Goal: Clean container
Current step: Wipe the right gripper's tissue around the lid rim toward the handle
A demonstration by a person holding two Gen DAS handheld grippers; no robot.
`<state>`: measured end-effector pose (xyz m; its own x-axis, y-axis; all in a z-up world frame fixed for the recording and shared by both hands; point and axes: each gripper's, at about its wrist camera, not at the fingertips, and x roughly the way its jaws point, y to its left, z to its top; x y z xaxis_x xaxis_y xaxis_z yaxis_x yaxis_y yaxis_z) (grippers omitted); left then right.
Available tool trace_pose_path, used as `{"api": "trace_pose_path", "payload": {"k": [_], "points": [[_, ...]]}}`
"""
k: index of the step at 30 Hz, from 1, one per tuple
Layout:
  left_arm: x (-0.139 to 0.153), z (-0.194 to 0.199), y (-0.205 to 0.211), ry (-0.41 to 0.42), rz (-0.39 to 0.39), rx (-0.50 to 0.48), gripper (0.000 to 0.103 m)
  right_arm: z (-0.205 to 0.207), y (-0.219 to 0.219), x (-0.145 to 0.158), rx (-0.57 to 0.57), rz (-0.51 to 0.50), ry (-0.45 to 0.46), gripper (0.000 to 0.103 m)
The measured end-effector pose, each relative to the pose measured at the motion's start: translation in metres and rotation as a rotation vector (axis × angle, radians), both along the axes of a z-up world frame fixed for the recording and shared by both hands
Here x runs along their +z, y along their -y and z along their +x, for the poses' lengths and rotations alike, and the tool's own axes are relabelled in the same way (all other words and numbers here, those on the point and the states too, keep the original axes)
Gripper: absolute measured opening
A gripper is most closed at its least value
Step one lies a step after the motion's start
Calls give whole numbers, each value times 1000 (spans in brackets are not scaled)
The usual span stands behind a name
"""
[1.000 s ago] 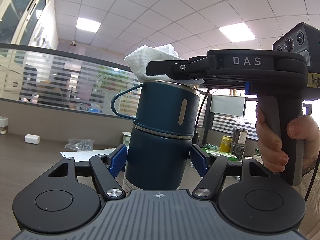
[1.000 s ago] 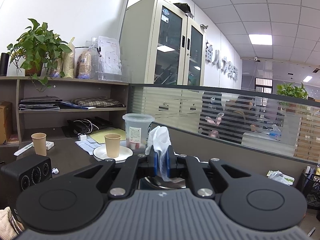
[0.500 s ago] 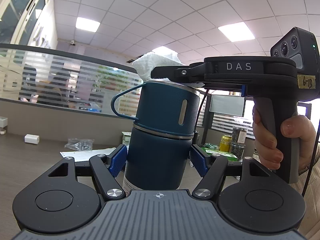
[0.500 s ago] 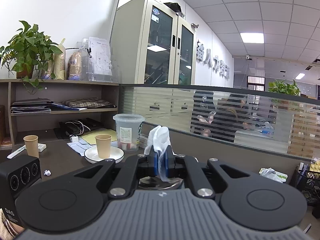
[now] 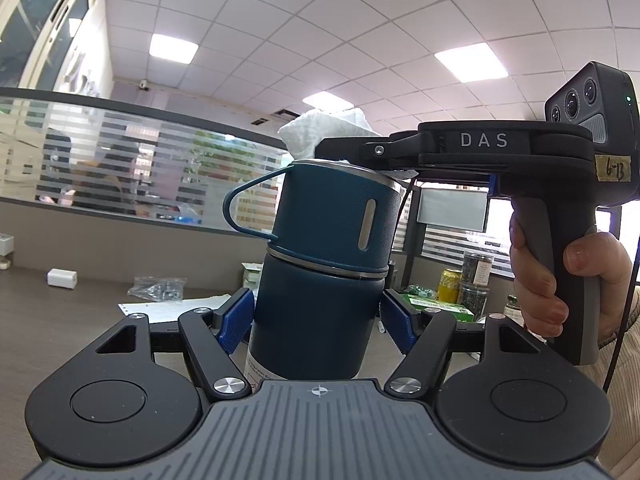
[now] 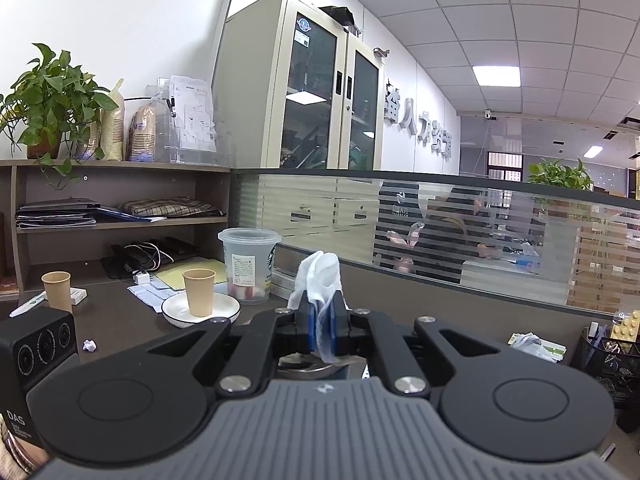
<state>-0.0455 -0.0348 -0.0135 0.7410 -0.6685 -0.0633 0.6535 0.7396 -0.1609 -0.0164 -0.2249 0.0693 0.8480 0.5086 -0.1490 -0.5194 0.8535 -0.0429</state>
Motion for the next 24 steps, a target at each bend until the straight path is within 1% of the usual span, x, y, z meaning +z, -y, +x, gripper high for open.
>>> {"api": "trace_pose_path", "payload": {"k": [24], "points": [[-1, 0, 0, -5, 0, -12, 75, -2, 9, -1, -24, 12, -3, 7]]}}
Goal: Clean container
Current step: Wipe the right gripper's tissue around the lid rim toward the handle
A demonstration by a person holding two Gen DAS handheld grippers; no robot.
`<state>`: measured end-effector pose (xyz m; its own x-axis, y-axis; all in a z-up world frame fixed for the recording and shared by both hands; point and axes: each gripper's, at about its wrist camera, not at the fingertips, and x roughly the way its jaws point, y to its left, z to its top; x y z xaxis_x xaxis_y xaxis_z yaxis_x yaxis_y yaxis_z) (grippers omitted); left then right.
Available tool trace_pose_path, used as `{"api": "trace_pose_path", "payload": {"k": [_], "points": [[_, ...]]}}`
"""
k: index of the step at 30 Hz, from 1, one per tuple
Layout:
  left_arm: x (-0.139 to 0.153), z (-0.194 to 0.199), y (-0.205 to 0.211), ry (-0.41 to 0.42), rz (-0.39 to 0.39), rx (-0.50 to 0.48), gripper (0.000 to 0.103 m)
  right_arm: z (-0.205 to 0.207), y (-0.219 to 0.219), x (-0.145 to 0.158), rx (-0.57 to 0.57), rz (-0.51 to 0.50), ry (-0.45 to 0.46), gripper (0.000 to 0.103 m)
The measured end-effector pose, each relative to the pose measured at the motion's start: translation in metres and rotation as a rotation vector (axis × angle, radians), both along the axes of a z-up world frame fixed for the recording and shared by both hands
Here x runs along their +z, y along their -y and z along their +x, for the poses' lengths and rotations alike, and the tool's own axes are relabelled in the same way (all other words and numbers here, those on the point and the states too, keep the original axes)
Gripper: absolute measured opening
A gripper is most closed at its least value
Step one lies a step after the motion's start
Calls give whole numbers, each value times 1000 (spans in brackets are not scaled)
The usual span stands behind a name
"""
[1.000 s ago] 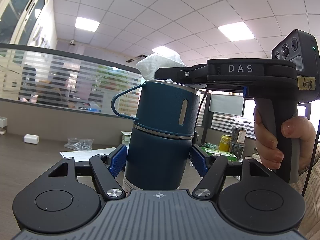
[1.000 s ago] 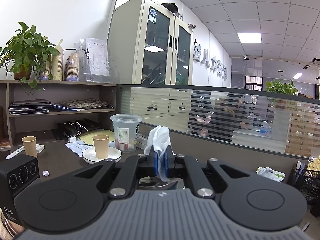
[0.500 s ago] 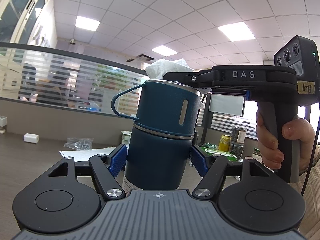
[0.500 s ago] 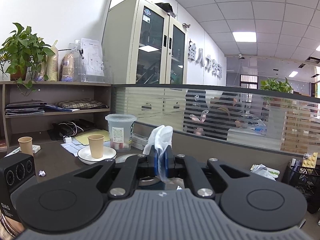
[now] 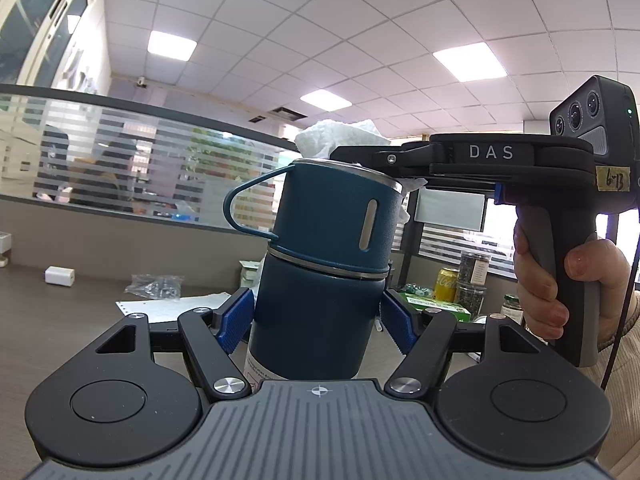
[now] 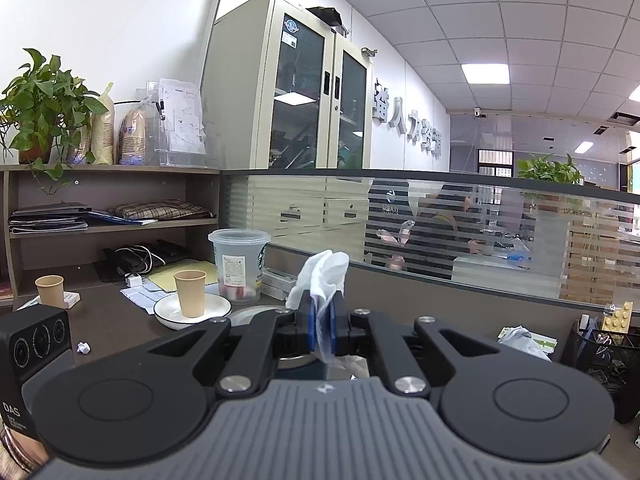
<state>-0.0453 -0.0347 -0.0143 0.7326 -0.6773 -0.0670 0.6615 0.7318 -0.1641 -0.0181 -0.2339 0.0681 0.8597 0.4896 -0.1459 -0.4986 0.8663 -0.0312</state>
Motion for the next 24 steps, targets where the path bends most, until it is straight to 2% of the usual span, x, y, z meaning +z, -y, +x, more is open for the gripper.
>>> {"api": "trace_pose_path", "payload": {"k": [24], "points": [[0, 2, 0, -9, -1, 10, 76, -22, 6, -2, -1, -5, 20, 9]]}}
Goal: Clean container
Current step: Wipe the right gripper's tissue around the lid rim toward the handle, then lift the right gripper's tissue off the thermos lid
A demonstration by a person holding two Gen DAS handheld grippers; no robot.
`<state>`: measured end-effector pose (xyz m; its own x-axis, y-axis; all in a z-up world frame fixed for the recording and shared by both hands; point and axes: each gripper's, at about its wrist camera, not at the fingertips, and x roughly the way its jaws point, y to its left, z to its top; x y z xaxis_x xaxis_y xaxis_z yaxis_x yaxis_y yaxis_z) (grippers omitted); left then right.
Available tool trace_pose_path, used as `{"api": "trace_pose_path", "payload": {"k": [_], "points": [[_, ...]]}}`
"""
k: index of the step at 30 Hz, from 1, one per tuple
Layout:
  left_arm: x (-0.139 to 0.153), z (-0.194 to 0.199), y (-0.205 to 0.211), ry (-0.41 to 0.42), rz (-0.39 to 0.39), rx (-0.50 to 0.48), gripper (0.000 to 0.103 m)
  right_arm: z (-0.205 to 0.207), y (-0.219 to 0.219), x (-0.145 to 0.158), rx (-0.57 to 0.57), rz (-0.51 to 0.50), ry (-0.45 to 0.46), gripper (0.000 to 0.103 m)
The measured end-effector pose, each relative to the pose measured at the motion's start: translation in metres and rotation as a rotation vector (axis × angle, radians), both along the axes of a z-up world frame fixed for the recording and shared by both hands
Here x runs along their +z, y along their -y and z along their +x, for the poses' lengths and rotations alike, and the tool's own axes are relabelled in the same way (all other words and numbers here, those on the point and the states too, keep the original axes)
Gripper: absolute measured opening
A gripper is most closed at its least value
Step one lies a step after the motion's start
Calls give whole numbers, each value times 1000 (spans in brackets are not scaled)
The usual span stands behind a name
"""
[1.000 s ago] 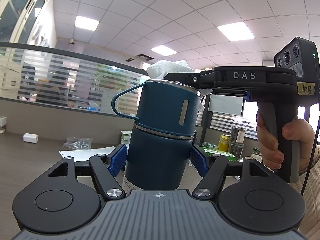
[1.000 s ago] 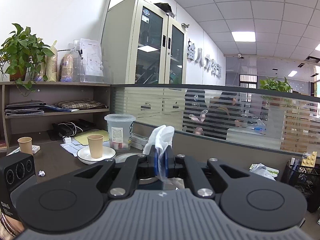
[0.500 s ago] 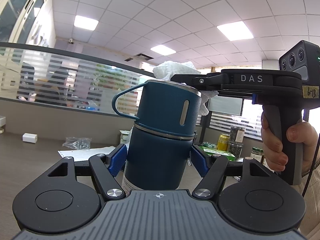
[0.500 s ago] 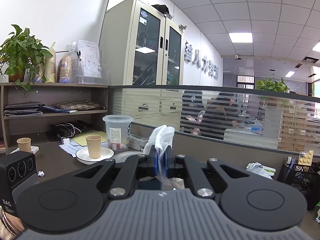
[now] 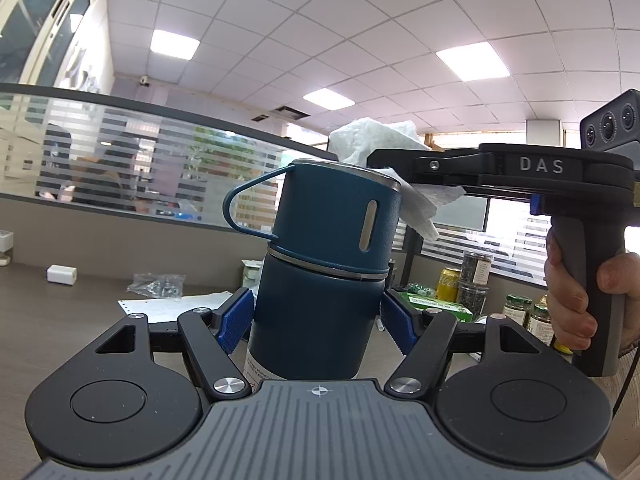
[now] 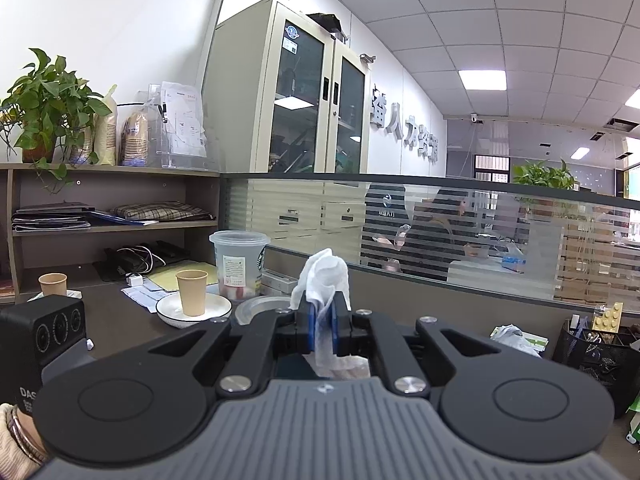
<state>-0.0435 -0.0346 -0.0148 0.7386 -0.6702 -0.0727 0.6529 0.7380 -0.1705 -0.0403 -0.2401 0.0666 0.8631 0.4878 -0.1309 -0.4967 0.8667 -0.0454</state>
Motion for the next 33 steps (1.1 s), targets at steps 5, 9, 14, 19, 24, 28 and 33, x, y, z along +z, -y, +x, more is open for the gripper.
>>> {"api": "trace_pose_path", "payload": {"k": [5, 9, 14, 19, 24, 28, 33], "points": [[1, -2, 0, 0, 1, 0, 76, -5, -2, 0, 9, -3, 6, 10], [1, -4, 2, 0, 7, 2, 76, -9, -2, -1, 15, 1, 9, 10], [0, -2, 3, -10, 12, 6, 76, -15, -3, -1, 33, 3, 9, 11], [0, -2, 3, -11, 13, 8, 76, -21, -5, -2, 57, 5, 9, 11], [0, -3, 3, -12, 11, 9, 76, -26, -8, -1, 85, 1, 11, 11], [0, -3, 2, -20, 1, 7, 76, -27, -6, 0, 108, 18, 9, 11], [1, -5, -2, -20, -31, -3, 83, -29, 5, 4, 107, 74, 35, 11]]}}
